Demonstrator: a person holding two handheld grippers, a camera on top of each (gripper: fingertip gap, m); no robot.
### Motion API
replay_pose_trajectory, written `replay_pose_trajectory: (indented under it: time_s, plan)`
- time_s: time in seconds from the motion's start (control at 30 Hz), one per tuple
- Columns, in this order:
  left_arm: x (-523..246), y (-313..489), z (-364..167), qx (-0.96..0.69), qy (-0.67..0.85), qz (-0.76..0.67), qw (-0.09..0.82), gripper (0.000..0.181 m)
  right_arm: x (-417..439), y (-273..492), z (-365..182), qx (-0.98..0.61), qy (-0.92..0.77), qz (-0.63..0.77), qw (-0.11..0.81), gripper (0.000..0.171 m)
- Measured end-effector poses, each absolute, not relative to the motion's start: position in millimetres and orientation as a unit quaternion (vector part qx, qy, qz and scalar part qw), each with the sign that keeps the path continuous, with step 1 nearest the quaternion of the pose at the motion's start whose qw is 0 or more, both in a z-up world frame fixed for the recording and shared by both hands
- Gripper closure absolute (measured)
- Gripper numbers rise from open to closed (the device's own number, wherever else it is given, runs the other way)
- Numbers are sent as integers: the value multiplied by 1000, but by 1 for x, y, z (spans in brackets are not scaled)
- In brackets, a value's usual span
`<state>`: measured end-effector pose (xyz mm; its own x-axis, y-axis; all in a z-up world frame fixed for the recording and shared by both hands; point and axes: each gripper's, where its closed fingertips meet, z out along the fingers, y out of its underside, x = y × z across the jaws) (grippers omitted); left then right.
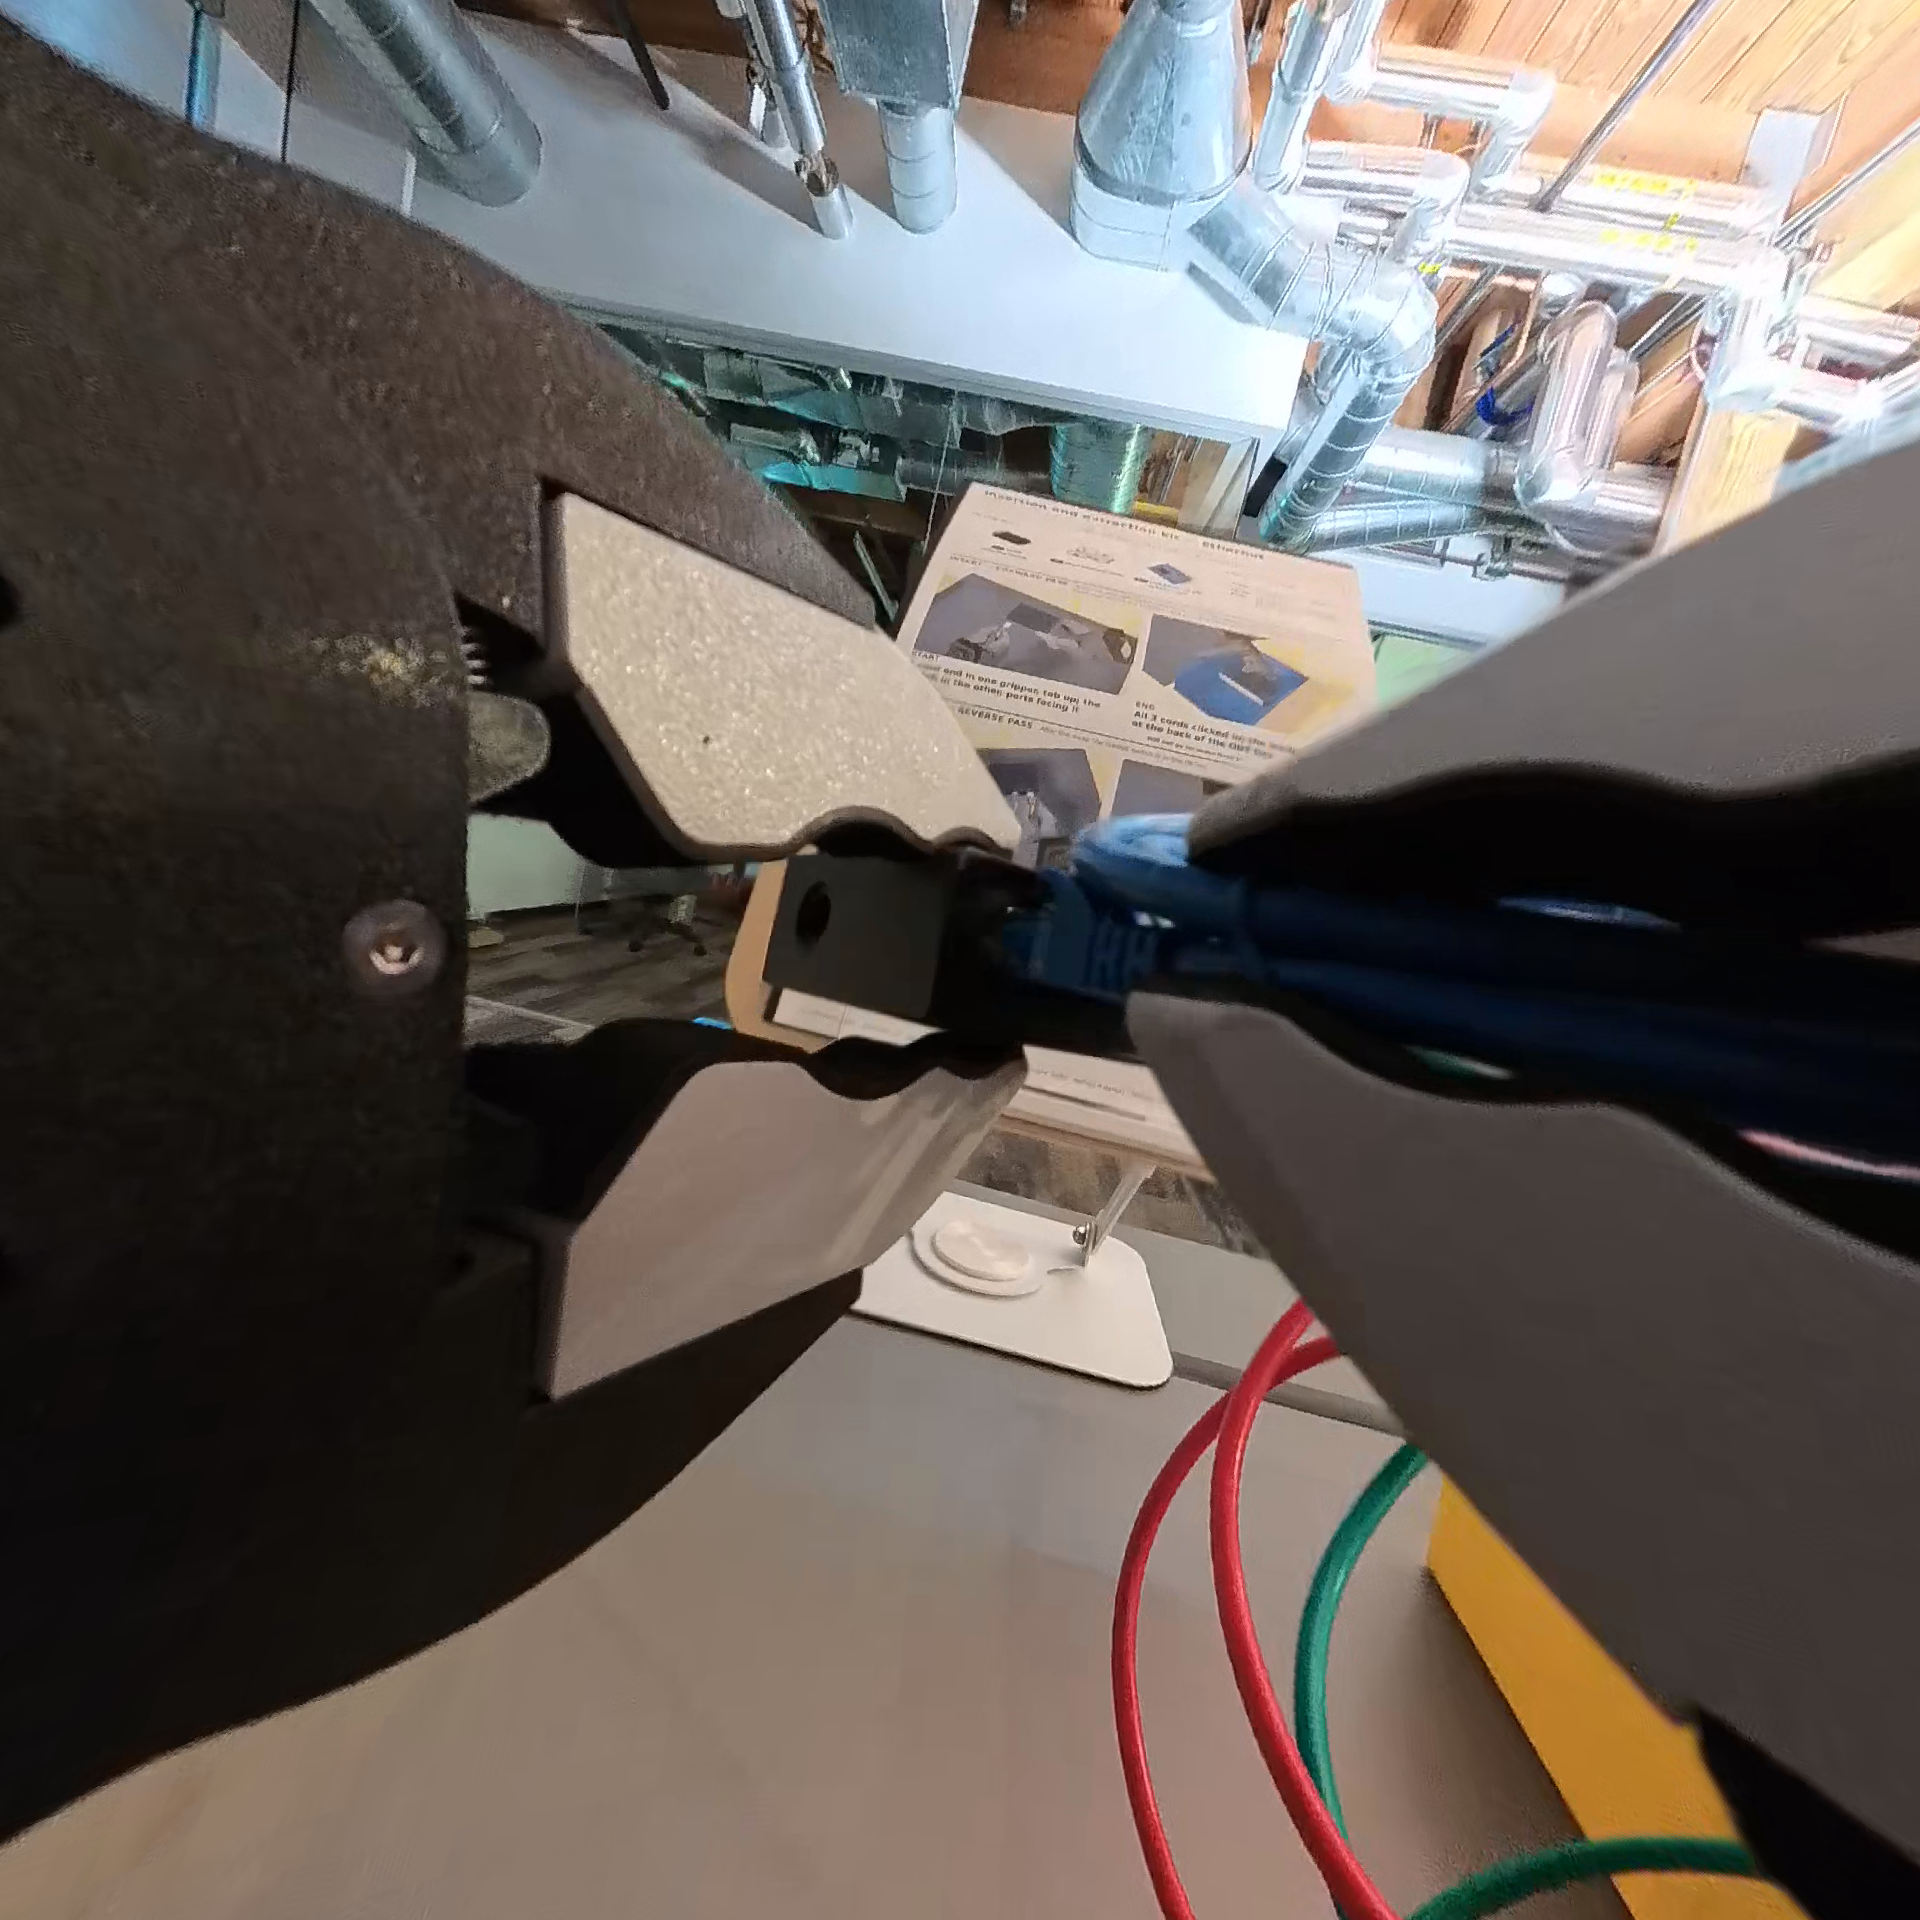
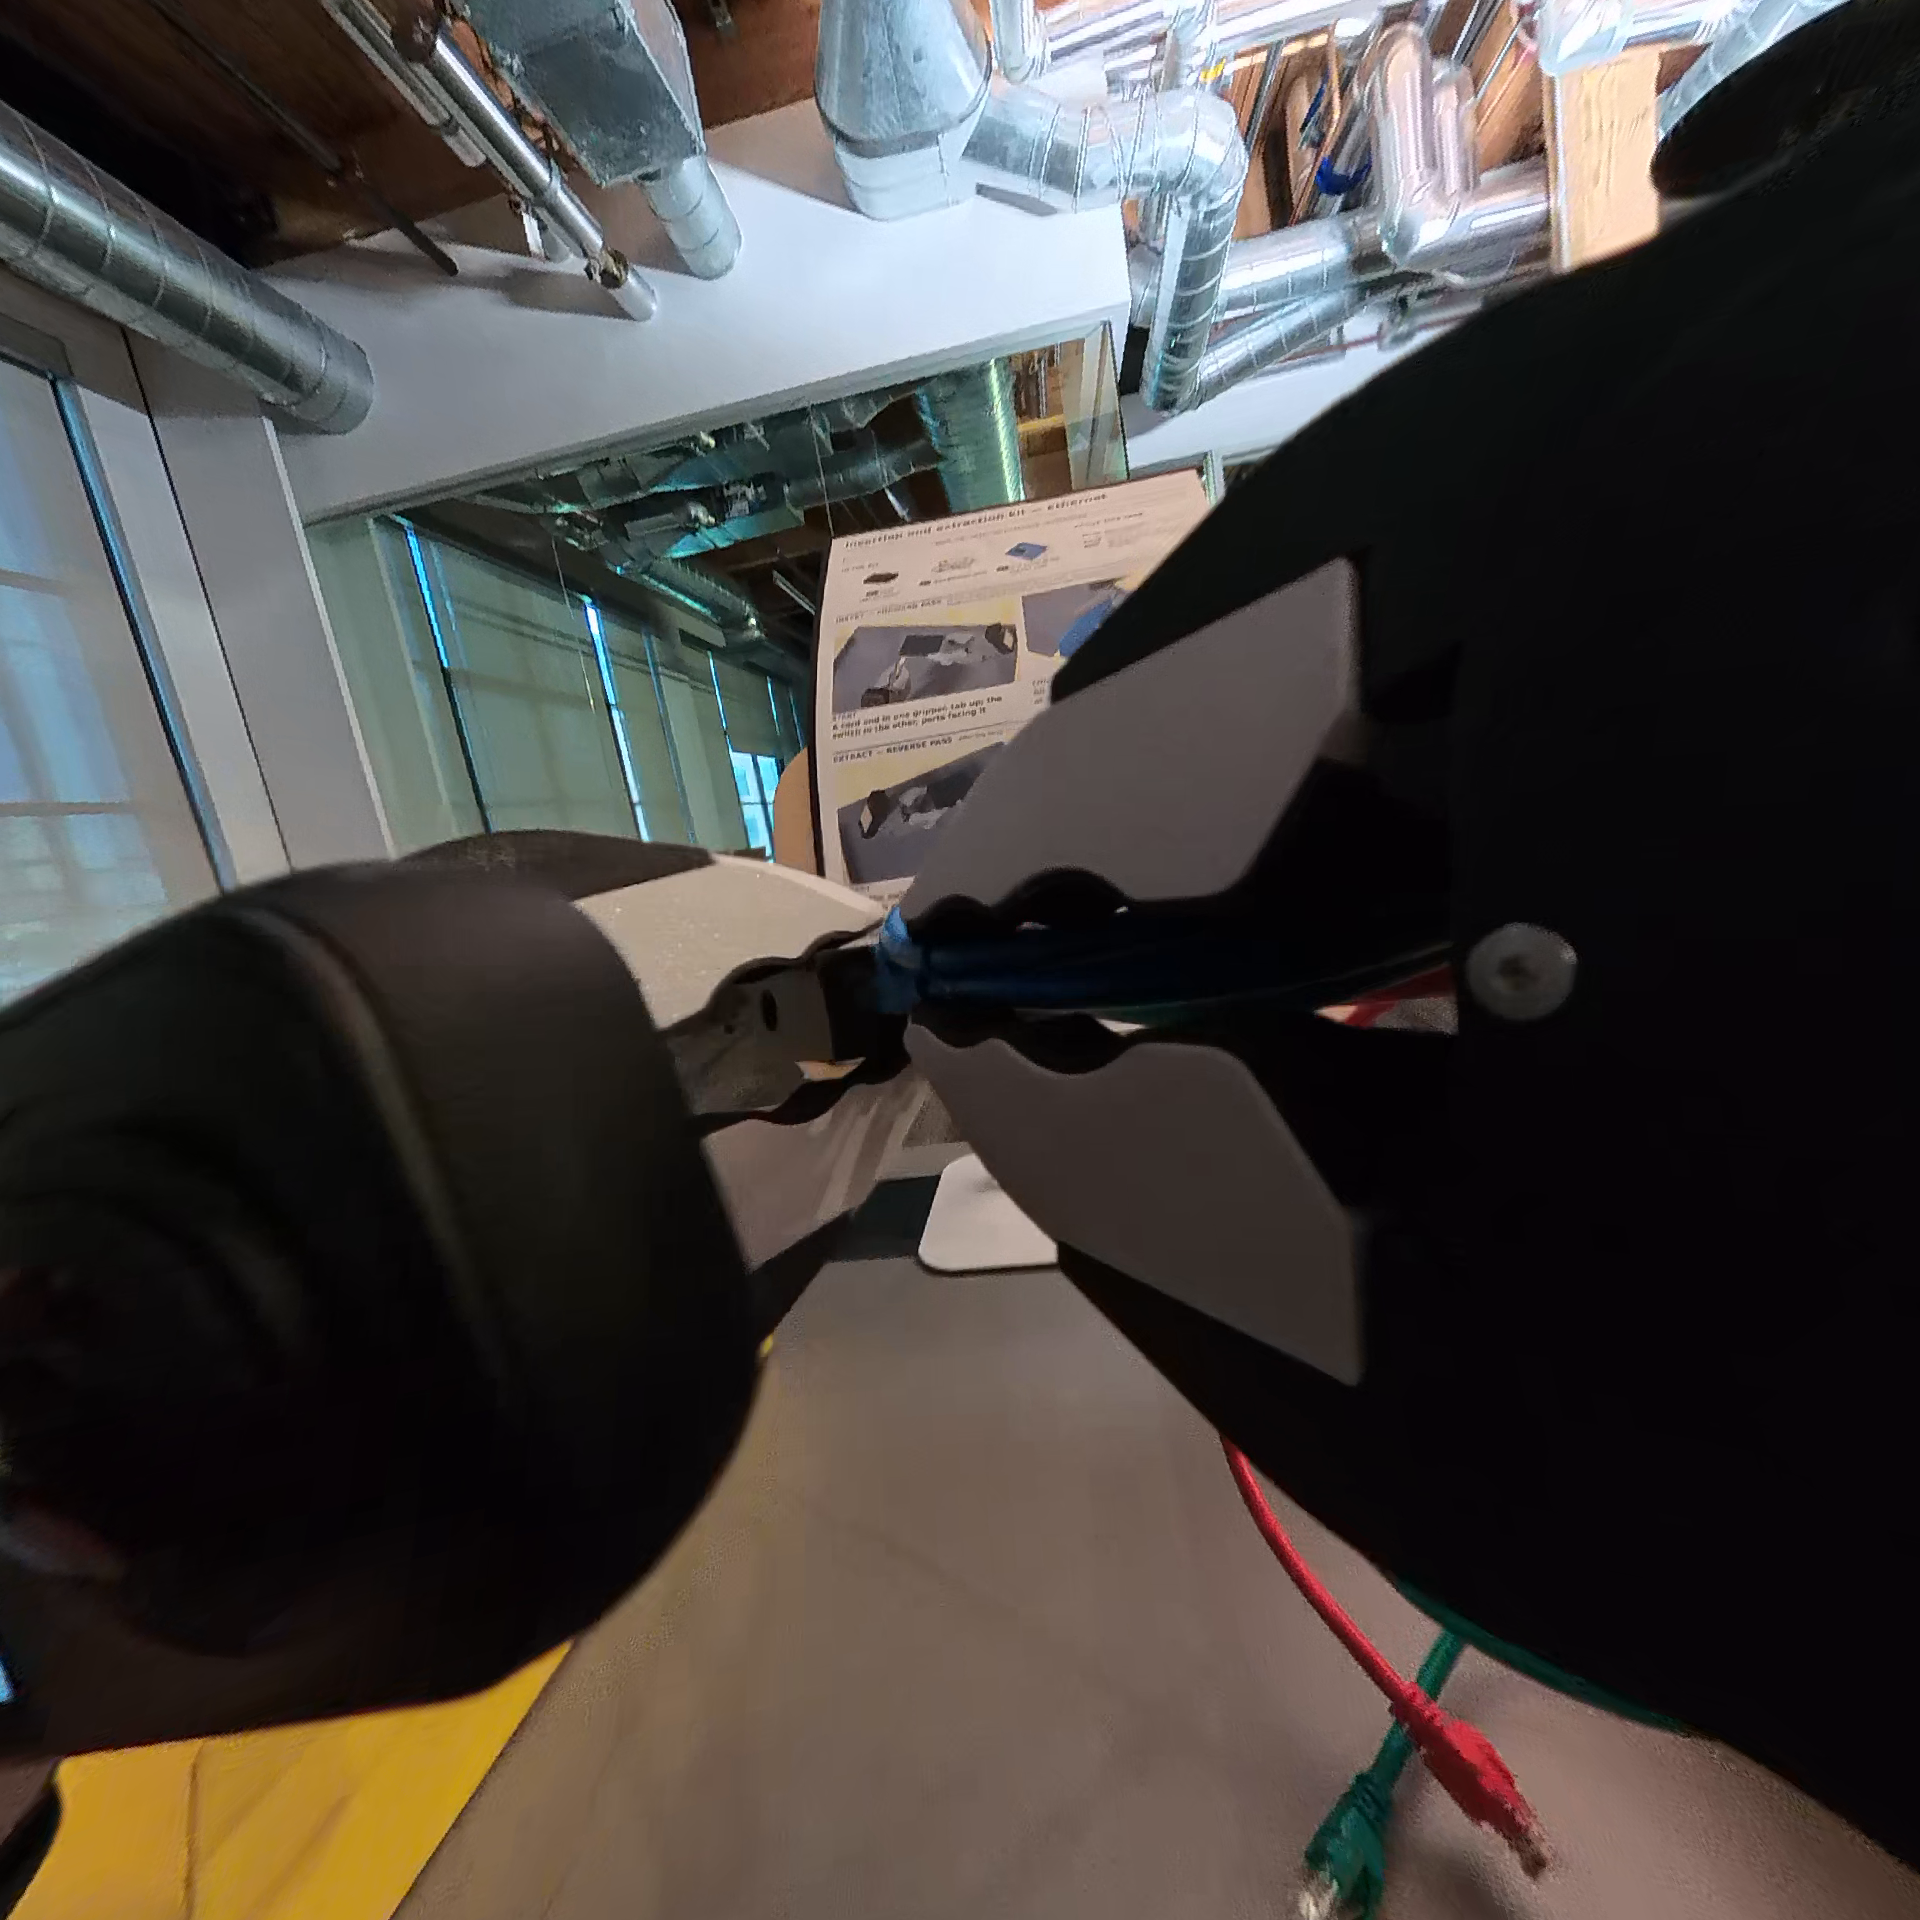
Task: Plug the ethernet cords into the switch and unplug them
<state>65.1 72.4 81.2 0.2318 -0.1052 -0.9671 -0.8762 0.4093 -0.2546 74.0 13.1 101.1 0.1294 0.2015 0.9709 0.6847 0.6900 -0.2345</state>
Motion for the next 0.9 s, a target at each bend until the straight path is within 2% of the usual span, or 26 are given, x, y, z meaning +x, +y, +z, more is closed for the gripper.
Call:
replay_pose_trajectory:
  time_s: [0.4, 0.53, 0.63, 0.7, 0.77, 0.8, 0.9]
  plan:
    - [63, 65, 96, -418, 527, 279, 685, 138, 82, 8, 112, -336, -625, -188, 679, 158]
    - [61, 67, 95, -413, 535, 264, 688, 120, 84, 6, 104, -328, -647, -181, 664, 158]
    - [61, 68, 88, -419, 555, 253, 673, 118, 83, 3, 101, -320, -659, -170, 659, 159]
    - [62, 70, 80, -420, 570, 256, 658, 120, 80, -1, 97, -308, -671, -167, 653, 158]
    - [64, 70, 70, -423, 591, 253, 638, 141, 80, -2, 94, -304, -677, -172, 648, 158]
    - [64, 70, 69, -419, 594, 261, 635, 145, 80, -2, 93, -303, -679, -175, 645, 158]
    - [64, 72, 71, -405, 586, 287, 641, 148, 80, -1, 91, -297, -684, -182, 641, 158]
